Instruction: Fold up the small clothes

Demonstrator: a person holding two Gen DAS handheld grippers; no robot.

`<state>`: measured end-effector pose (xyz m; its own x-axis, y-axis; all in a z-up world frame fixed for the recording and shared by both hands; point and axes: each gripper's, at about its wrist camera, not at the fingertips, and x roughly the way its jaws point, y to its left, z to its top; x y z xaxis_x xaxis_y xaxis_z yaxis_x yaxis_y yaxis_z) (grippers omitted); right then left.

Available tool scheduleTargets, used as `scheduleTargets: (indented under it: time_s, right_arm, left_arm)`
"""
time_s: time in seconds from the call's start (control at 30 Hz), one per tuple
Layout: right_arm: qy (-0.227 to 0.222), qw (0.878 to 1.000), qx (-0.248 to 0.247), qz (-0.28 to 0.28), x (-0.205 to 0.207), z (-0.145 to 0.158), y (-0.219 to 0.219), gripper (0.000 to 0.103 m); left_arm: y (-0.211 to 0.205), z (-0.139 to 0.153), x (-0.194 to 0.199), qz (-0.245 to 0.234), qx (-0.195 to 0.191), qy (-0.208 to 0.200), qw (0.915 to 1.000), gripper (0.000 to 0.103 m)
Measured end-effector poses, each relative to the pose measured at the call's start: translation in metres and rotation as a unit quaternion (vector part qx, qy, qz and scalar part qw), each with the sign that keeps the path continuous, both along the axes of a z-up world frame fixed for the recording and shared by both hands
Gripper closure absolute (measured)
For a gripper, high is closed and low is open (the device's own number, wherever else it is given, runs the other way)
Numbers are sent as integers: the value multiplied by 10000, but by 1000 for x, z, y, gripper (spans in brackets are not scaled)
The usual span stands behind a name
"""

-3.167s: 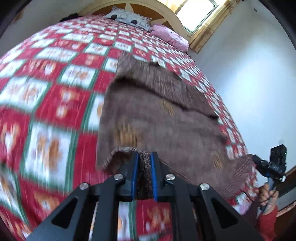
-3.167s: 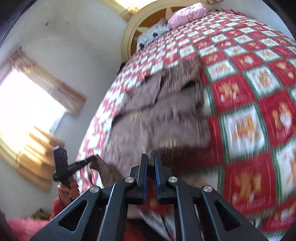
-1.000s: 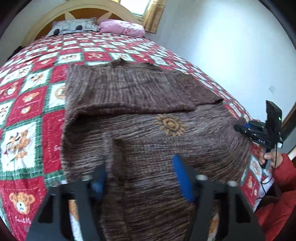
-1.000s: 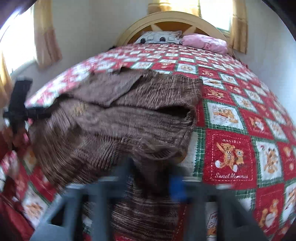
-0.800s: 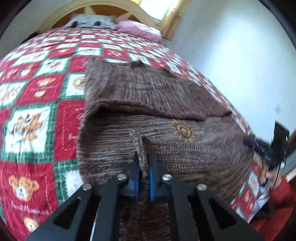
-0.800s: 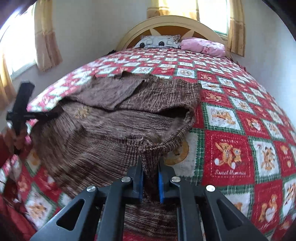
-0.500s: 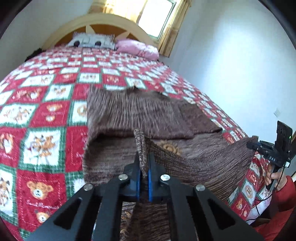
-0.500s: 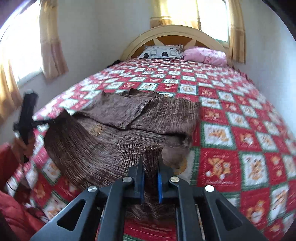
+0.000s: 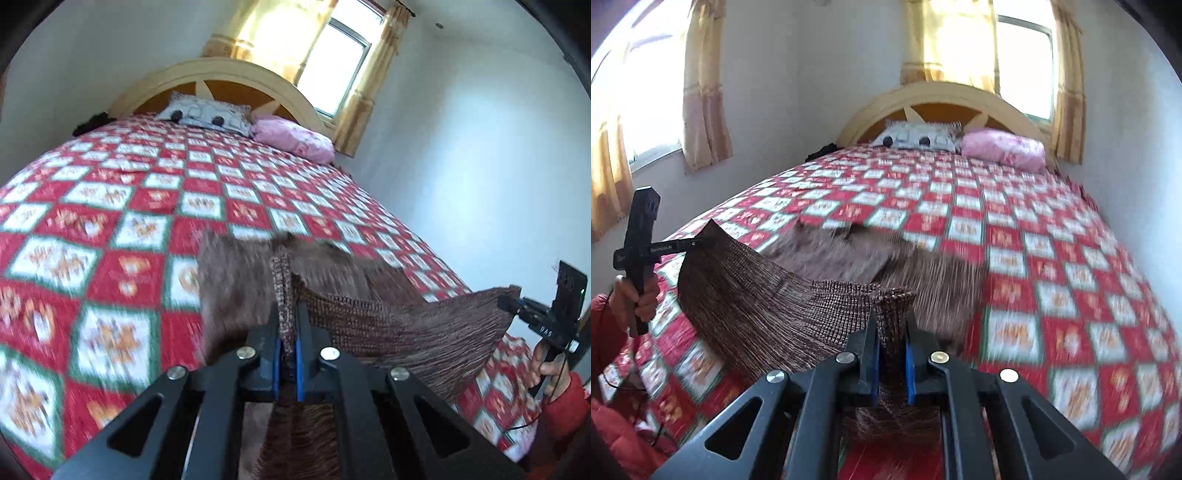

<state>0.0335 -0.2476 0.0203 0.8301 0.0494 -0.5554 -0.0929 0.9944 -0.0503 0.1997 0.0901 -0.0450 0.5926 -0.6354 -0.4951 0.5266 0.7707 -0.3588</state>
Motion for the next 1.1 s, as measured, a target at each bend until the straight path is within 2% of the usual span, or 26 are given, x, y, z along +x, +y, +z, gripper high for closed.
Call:
scheduleTargets:
  time_s: [0.17, 0.3, 0.43, 0.53, 0.57, 0.6, 0.63, 0.67, 0.73, 0.8, 0.83, 0.87, 0.93, 0.97, 1.03, 1.07, 1.1]
  right_arm:
    - [58, 9997, -203, -148, 86, 12, -23, 94]
    - [186, 9984, -127, -512, 155, -4, -45, 94]
    - [496, 9943, -173, -930, 210, -48, -60, 94]
    - [891, 9880, -306, -1224, 238, -98, -67, 93]
    - [1083, 9848, -427, -1290, 244, -115, -66, 93]
    - [1154, 9833, -517, -1306, 246, -125, -64, 93]
    - [1078, 9828, -645, -1354, 244, -123, -61, 90]
    - [1009, 9823, -740, -1391, 242, -121, -59, 87]
    - [1043, 9792, -929, -1472, 243, -124, -56, 69]
    - [1118, 9765, -918, -1599, 245, -124, -61, 57]
    - [1120, 9765, -806, -1658, 245, -123, -66, 52]
    - [1118, 9776, -645, -1660, 243, -122, -71, 51]
    - [1007, 9812, 3, -1645, 236, -112, -90, 51]
    - [799, 9801, 371, -1779, 226, -100, -101, 51]
    - [183, 9703, 1056, -2168, 190, -73, -123, 51]
    - [-66, 9649, 1293, -2283, 168, -61, -130, 51]
    - [-115, 9631, 1304, -2350, 150, -52, -131, 51]
  left_arm:
    - [-17, 15, 61, 463, 80, -16, 9989, 97]
    - [-36, 3, 110, 848, 174, 110, 9962, 97]
    - [-57, -30, 150, 1119, 507, 315, 9919, 97]
    - [-73, -72, 170, 1334, 952, 666, 9842, 97]
    - [-76, -87, 176, 1358, 1154, 922, 9797, 97]
    - [-74, -84, 176, 1381, 1081, 903, 9803, 95]
    - [-71, -80, 175, 1447, 1011, 826, 9808, 86]
    - [-69, -80, 175, 1522, 1035, 837, 9793, 83]
    - [-64, -86, 178, 1665, 1050, 1020, 9751, 71]
    - [-58, -87, 179, 1746, 942, 1101, 9739, 65]
    - [-55, -88, 180, 1734, 880, 1134, 9743, 65]
    - [-54, -88, 180, 1718, 826, 1161, 9748, 65]
    - [-48, -86, 179, 1659, 716, 1239, 9757, 62]
    - [-50, -83, 180, 1635, 738, 1298, 9752, 61]
    - [-46, -73, 174, 1686, 947, 1411, 9709, 55]
    - [-39, -64, 163, 1759, 977, 1304, 9708, 55]
    - [-35, -58, 153, 1774, 1000, 1228, 9713, 53]
